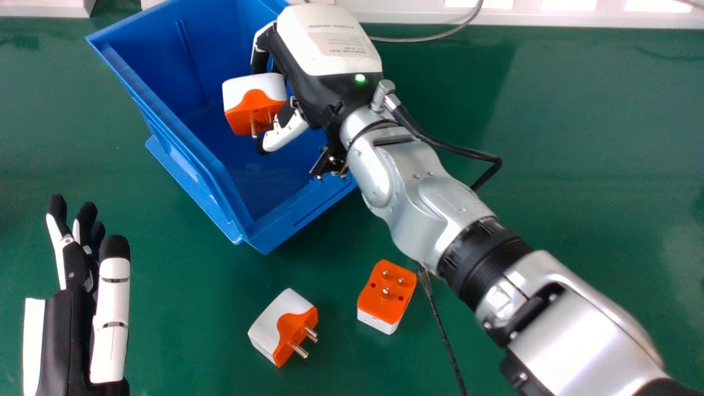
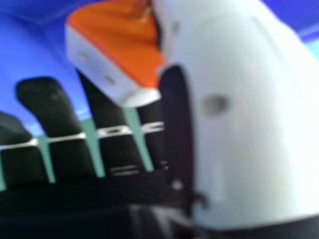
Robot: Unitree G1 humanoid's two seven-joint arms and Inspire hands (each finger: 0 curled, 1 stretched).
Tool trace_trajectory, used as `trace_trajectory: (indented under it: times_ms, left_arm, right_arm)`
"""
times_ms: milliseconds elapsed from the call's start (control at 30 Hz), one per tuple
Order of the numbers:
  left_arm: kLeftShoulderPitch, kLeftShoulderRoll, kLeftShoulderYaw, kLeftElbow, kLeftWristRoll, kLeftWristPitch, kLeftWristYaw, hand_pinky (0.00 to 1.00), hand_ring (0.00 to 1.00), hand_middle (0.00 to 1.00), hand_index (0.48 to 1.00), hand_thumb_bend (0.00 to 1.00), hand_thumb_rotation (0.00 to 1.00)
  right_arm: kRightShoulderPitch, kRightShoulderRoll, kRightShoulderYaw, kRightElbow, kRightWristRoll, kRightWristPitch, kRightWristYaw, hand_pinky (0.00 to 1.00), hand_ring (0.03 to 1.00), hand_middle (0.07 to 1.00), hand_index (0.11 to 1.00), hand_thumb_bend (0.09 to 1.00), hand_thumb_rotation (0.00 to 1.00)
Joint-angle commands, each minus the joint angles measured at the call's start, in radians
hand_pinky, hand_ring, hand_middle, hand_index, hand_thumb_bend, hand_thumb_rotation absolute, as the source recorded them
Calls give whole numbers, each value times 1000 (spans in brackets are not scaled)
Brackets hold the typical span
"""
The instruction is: Pick all objects and put in blue box
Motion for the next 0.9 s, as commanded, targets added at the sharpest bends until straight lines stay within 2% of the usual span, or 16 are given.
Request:
trace_trajectory:
  times_ms: [0,67,100,167,267,333,400,467,533,600,633,700,733,767,833,867]
  left_arm:
    - [11,-3,-4,-27,-3,-28,4,1000,1000,1000,1000,435,914]
    - [16,-9,-5,-28,3,-32,10,1000,1000,1000,1000,440,926]
    - [21,-11,-6,-33,5,-28,13,1000,1000,1000,1000,440,927]
    - [28,-15,-9,-37,4,-27,15,1000,1000,1000,1000,455,924]
    - [35,-17,-11,-39,22,-30,29,1000,1000,1000,1000,458,934]
    - [37,-20,-14,-39,22,-31,33,1000,1000,1000,1000,459,934]
    - [40,-25,-19,-50,26,-20,38,1000,1000,1000,1000,459,930]
    - [44,-30,-23,-60,29,-8,43,1000,1000,1000,1000,435,930]
    - [45,-30,-24,-62,33,-8,46,1000,1000,1000,1000,442,928]
    - [46,-31,-26,-62,35,-8,48,1000,1000,1000,1000,436,935]
    - [46,-33,-27,-61,38,-7,50,1000,1000,1000,1000,432,932]
    - [46,-34,-29,-62,40,-5,53,1000,1000,1000,1000,407,926]
    - [45,-34,-30,-61,35,-6,52,1000,1000,1000,1000,400,923]
    - [44,-34,-31,-62,32,-2,52,1000,1000,1000,1000,391,920]
    - [42,-35,-31,-65,35,5,56,1000,1000,1000,1000,399,916]
    - [42,-35,-30,-66,39,8,58,1000,1000,1000,1000,410,917]
  right_arm:
    - [-77,14,11,20,3,-4,-1,151,227,459,496,519,0]
    - [-88,16,17,46,5,-10,-6,170,246,418,521,515,0]
    - [-93,18,20,59,7,-10,-5,172,246,411,522,514,0]
    - [-102,19,31,78,3,-10,-1,168,236,455,496,524,0]
    - [-107,17,46,97,-1,-26,-10,158,222,468,487,528,0]
    - [-104,16,55,102,-3,-37,-12,164,231,470,487,528,0]
    - [-96,13,66,104,-6,-50,-24,173,240,471,488,526,0]
    - [-88,12,80,107,-13,-56,-38,213,336,474,511,516,0]
    - [-87,17,91,113,-16,-46,-28,274,372,471,529,511,0]
    - [-84,20,99,118,-13,-34,-16,428,501,510,485,516,1]
    - [-78,21,104,119,-12,-34,-17,481,546,561,487,515,51]
    - [-72,21,109,120,-9,-36,-19,449,528,585,492,515,123]
    - [-74,24,109,121,-4,-28,-3,448,530,593,492,516,132]
    - [-73,27,109,119,0,-19,13,507,587,644,494,515,138]
    - [-68,30,109,111,3,-10,25,651,754,799,746,632,223]
    - [-66,29,110,106,2,-10,24,686,800,847,810,652,262]
